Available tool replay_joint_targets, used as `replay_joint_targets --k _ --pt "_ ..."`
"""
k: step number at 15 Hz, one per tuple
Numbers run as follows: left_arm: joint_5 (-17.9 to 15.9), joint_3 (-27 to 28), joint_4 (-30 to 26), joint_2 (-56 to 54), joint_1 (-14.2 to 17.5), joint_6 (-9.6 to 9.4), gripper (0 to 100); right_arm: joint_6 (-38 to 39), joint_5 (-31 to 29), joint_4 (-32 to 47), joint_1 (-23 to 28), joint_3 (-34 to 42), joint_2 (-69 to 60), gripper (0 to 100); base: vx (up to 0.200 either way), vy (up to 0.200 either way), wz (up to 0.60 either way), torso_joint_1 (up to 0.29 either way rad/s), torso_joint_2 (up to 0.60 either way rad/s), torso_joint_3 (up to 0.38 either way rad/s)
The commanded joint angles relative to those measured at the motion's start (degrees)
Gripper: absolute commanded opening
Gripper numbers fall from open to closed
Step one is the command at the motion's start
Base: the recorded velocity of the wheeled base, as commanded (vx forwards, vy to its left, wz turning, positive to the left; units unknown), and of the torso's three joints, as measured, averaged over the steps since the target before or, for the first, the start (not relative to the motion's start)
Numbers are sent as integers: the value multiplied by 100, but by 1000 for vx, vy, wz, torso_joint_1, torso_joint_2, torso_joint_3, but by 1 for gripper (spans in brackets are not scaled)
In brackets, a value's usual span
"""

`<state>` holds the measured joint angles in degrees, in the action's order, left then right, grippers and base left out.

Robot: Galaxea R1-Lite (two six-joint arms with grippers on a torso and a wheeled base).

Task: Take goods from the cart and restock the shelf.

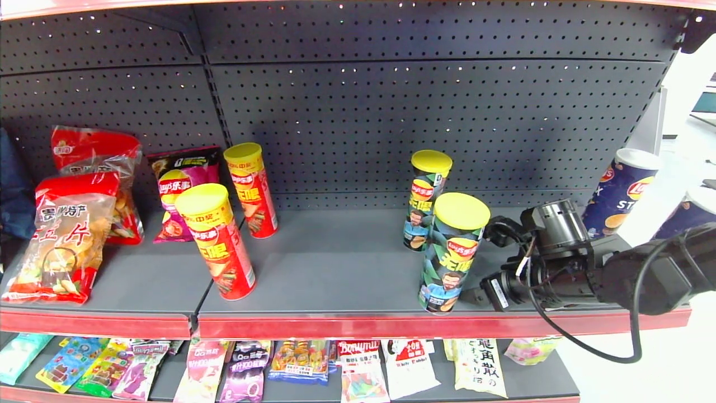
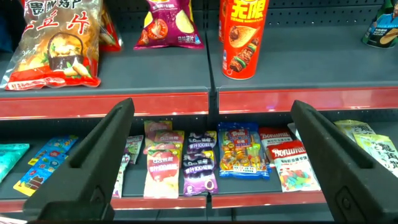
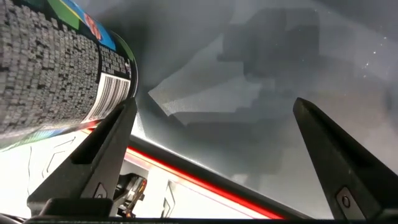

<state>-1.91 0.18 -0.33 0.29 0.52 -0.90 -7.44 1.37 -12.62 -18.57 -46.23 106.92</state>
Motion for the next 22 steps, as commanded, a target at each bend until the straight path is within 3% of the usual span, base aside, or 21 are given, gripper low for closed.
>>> replay_joint_targets --k 1,22 --pt "-2 -1 -2 -3 0 2 100 -3 4 -4 -7 -9 4 100 0 0 0 0 0 0" --pt "-2 -1 -2 -3 0 2 100 -3 4 -4 -209 -141 101 100 0 0 0 0 0 0"
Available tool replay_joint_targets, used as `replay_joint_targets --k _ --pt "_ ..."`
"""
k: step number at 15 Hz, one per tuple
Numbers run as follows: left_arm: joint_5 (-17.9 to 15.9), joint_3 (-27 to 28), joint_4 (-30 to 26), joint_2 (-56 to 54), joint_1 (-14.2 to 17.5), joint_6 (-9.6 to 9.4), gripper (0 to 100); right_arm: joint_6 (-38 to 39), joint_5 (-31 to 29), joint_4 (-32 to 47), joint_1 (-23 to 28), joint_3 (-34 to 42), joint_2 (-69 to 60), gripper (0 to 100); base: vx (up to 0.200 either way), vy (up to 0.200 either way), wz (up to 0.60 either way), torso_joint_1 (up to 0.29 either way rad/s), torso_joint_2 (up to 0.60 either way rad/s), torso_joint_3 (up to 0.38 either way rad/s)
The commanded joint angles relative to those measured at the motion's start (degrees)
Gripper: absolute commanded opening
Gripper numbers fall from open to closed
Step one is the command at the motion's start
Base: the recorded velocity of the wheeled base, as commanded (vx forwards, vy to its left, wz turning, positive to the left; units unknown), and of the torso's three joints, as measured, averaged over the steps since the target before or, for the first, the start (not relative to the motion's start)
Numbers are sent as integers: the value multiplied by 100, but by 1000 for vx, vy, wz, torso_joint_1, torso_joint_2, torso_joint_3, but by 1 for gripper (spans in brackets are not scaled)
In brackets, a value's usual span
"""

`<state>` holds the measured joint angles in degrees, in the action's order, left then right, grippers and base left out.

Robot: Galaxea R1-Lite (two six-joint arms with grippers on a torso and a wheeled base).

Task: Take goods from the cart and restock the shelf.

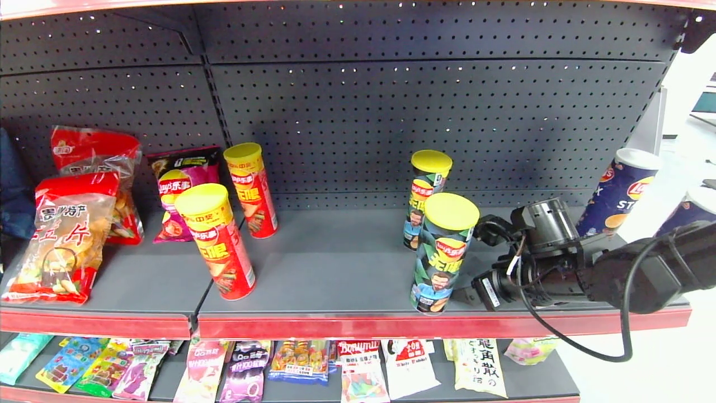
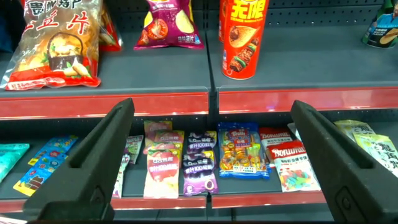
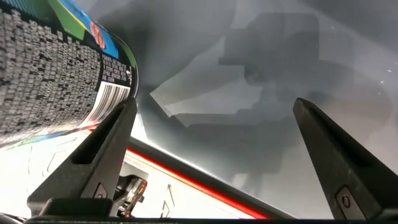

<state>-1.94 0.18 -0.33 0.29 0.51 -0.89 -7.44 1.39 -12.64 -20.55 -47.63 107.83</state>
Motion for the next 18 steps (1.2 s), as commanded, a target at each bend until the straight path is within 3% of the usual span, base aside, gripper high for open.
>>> replay_joint_targets --k 1,18 --pt "0 -1 -2 -3 2 1 100 -3 2 -1 -19 -1 10 100 0 0 0 0 0 0" --pt "0 -1 -2 -3 2 1 100 -3 2 -1 -80 -71 54 100 0 0 0 0 0 0"
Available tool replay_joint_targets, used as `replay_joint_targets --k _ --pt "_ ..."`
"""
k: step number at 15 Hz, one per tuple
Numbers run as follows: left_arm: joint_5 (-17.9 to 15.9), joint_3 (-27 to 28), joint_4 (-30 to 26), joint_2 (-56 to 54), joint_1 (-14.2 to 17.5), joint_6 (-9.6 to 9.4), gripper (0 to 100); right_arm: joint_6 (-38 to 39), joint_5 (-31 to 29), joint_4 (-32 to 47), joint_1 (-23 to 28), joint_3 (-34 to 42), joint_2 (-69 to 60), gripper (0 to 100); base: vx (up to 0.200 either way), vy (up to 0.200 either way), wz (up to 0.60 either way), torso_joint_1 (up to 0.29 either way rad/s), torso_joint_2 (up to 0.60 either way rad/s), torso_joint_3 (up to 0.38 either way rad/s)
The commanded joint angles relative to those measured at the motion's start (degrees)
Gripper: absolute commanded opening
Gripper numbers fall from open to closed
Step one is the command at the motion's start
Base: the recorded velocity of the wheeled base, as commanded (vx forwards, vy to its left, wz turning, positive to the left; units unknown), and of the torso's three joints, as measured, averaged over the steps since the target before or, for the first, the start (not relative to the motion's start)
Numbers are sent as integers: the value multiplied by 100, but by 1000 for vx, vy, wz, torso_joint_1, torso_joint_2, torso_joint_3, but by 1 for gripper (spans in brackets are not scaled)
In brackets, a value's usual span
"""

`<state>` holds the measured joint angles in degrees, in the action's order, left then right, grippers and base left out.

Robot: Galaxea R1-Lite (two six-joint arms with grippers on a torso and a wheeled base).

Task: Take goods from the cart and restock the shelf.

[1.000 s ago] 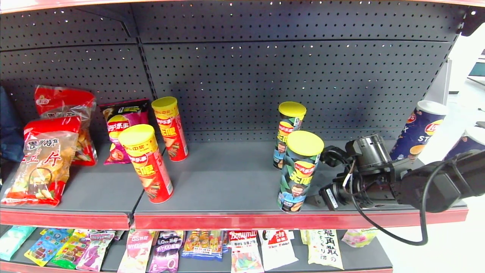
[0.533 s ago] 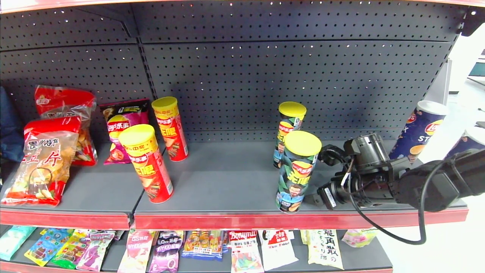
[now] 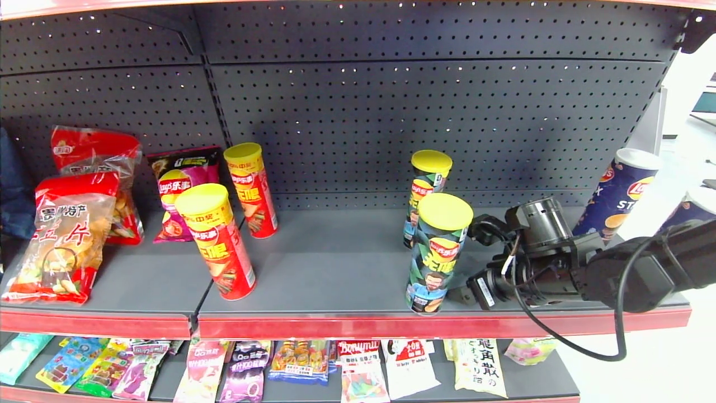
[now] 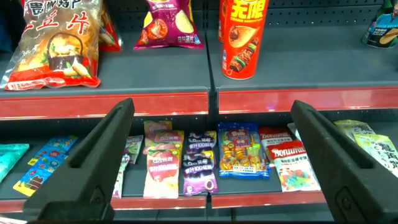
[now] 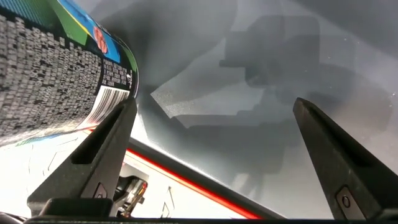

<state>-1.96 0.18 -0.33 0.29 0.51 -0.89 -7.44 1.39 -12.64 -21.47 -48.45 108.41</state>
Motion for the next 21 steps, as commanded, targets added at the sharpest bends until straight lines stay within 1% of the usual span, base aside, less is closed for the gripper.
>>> replay_joint_targets --k 1,3,6,9,10,11,12,13,14,16,17,18,19,20,21 --pt "-6 -1 -2 -3 2 1 100 -3 2 -1 20 11 -13 100 0 0 0 0 0 0" --pt "-6 -1 -2 -3 2 1 100 5 -16 25 108 178 -444 100 0 0 0 0 0 0" --pt "3 -1 -2 -3 10 1 100 23 -218 16 143 793 -1516 100 0 0 0 0 0 0" --pt "3 -1 -2 -3 10 1 100 -83 -271 51 125 2155 -3678 100 0 0 0 0 0 0" --pt "-6 -1 -2 -3 2 1 100 -170 -236 51 327 2568 -4311 100 0 0 0 0 0 0" --pt "3 -1 -2 -3 2 1 100 -390 -130 69 714 2972 -5049 100 0 0 0 0 0 0" --pt "3 -1 -2 -3 2 1 100 -636 90 78 1127 3315 -5708 100 0 0 0 0 0 0" --pt "3 -1 -2 -3 2 1 100 -891 432 69 1663 3702 -6552 100 0 0 0 0 0 0" --pt "3 -1 -2 -3 10 1 100 -882 564 25 1892 4010 -7141 100 0 0 0 0 0 0" --pt "3 -1 -2 -3 2 1 100 -417 415 7 2015 4229 -8160 100 0 0 0 0 0 0" --pt "3 -1 -2 -3 10 1 100 -302 371 16 2112 4282 -8450 100 0 0 0 0 0 0" --pt "3 -1 -2 -3 2 1 100 -232 336 -10 2323 4555 -8907 100 0 0 0 0 0 0" --pt "3 -1 -2 -3 2 1 100 -206 327 60 2384 4642 -9277 100 0 0 0 0 0 0" --pt "3 -1 -2 -3 2 1 100 -100 327 271 2358 4783 -9980 100 0 0 0 0 0 0" --pt "3 -1 -2 -3 2 1 100 -3 274 842 2340 4845 -10551 100 0 0 0 0 0 0"
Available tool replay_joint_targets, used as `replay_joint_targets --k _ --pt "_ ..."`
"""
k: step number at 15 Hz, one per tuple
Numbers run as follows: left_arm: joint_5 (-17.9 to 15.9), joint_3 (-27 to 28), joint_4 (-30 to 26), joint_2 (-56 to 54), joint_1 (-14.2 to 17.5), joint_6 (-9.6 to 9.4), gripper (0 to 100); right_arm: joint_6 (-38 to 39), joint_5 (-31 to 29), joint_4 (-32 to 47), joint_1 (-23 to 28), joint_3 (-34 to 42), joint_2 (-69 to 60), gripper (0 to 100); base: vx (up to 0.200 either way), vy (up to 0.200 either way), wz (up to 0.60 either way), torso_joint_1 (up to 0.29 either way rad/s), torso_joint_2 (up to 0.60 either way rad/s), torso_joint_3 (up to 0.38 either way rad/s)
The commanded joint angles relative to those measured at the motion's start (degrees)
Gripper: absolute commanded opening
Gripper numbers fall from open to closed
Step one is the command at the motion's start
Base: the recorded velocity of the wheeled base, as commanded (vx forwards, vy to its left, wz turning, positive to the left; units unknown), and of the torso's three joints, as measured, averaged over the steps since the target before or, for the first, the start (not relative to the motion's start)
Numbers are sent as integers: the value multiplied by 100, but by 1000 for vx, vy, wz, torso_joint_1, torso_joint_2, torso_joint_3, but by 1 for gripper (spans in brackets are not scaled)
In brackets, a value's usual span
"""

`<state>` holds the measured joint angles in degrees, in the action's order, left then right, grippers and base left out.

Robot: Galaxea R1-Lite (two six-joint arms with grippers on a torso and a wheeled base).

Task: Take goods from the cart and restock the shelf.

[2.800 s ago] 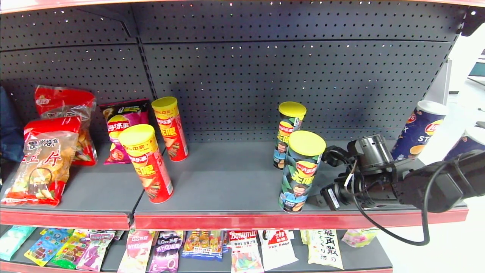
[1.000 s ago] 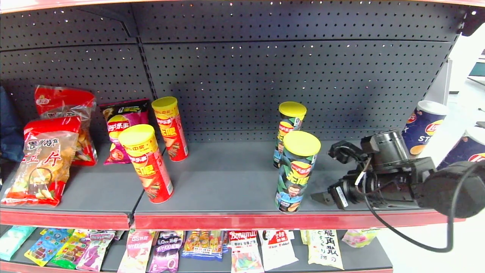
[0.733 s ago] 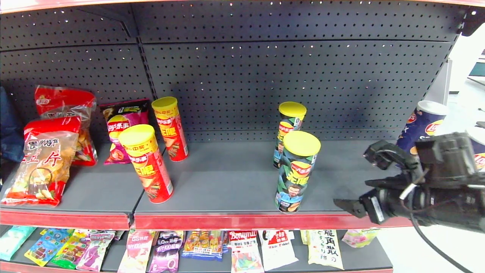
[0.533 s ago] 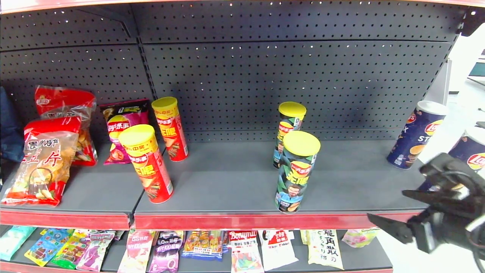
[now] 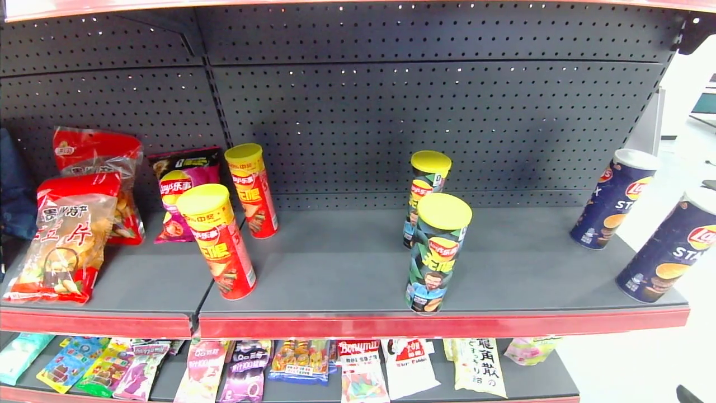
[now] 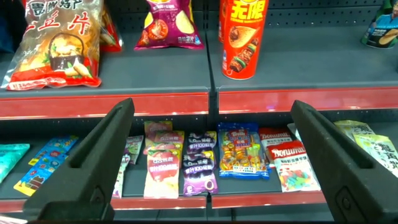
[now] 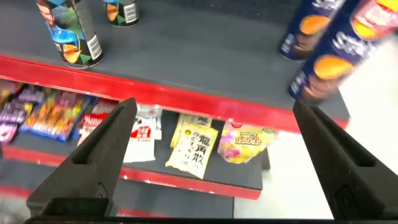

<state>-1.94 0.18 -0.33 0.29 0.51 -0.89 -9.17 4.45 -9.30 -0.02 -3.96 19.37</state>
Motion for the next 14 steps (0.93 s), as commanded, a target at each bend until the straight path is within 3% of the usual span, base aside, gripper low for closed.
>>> replay_joint_targets --k 1,2,3,14 --pt "-8 -1 -2 -3 10 1 100 521 -357 403 169 379 -1612 100 0 0 0 0 0 0" --pt "0 -1 -2 -3 2 1 100 829 -392 420 134 396 -1638 100 0 0 0 0 0 0" --pt "-8 -1 -2 -3 2 1 100 1101 -357 1053 -15 361 -1937 100 0 0 0 0 0 0" --pt "0 -1 -2 -3 2 1 100 899 -313 939 -15 396 -1937 100 0 0 0 0 0 0"
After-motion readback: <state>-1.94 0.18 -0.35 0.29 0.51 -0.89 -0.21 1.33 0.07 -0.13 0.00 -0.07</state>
